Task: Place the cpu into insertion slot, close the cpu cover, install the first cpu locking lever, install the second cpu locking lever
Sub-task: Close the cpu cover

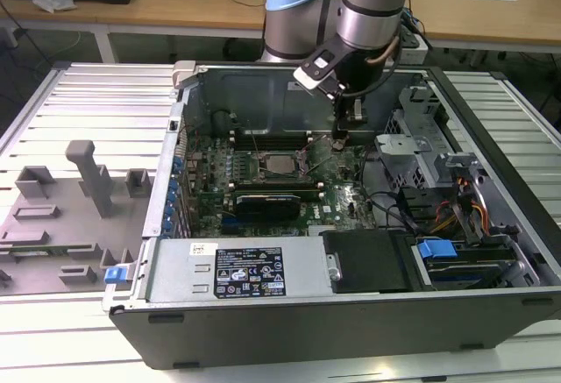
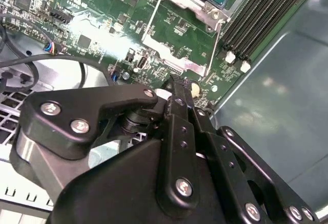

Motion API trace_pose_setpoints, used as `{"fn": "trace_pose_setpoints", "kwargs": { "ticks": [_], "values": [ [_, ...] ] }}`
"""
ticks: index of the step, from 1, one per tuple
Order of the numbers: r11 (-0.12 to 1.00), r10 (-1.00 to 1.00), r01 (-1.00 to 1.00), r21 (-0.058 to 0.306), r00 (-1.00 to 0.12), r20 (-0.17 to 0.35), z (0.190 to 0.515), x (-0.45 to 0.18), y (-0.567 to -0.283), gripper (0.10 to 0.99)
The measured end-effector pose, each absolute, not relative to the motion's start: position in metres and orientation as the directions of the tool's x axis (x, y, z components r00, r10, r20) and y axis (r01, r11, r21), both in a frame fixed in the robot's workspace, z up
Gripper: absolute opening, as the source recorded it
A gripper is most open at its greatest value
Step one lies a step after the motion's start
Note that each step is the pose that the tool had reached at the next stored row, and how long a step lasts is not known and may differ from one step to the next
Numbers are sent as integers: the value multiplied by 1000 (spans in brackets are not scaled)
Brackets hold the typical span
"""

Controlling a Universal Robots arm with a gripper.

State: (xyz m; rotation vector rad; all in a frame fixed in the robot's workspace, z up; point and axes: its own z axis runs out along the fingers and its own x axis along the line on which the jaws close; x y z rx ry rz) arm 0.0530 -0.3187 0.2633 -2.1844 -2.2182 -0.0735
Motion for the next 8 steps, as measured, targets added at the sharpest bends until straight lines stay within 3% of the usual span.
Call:
{"fn": "trace_pose_setpoints", "kwargs": {
  "ticks": [8],
  "values": [
    [15, 998, 1000, 8, -15, 53, 251, 55, -325, 106]
  ]
}}
